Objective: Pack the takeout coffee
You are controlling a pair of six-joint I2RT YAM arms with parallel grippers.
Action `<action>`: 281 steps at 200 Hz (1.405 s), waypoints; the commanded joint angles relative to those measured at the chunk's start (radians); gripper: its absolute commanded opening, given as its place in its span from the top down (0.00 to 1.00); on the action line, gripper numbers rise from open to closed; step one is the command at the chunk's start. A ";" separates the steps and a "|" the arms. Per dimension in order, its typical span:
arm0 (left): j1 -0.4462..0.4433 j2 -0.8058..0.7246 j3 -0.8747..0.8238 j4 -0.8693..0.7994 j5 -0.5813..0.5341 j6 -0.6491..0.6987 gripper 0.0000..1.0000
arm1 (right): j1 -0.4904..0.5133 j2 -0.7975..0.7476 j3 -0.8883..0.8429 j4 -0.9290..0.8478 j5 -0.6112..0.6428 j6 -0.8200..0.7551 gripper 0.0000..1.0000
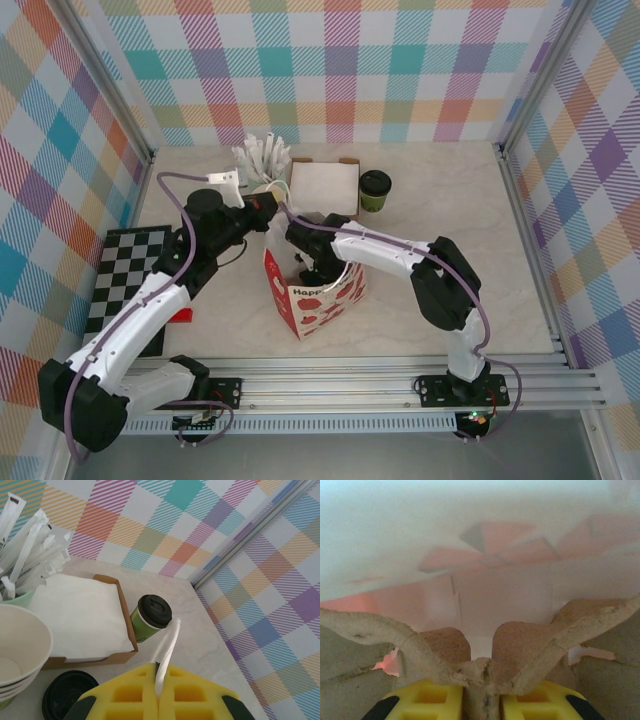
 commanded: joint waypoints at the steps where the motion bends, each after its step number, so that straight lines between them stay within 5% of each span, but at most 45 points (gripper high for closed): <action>1: 0.010 0.024 0.083 0.003 0.028 0.035 1.00 | 0.004 0.022 -0.054 0.003 0.020 -0.030 0.80; 85: 0.010 -0.029 0.044 0.054 0.033 0.006 1.00 | 0.003 -0.039 -0.155 0.089 0.059 0.040 0.78; 140: 0.011 -0.071 -0.002 -0.006 -0.002 0.006 1.00 | 0.000 0.065 -0.222 0.181 0.047 0.080 0.71; 239: 0.010 -0.026 0.072 -0.110 0.043 0.096 1.00 | 0.003 -0.156 -0.077 0.091 0.044 0.018 0.28; 248: 0.010 -0.022 0.079 -0.119 0.047 0.095 1.00 | 0.003 -0.165 -0.094 0.106 0.041 0.017 0.30; 281: 0.010 -0.020 0.094 -0.138 0.049 0.097 1.00 | 0.004 -0.164 -0.149 0.134 0.054 0.027 0.63</action>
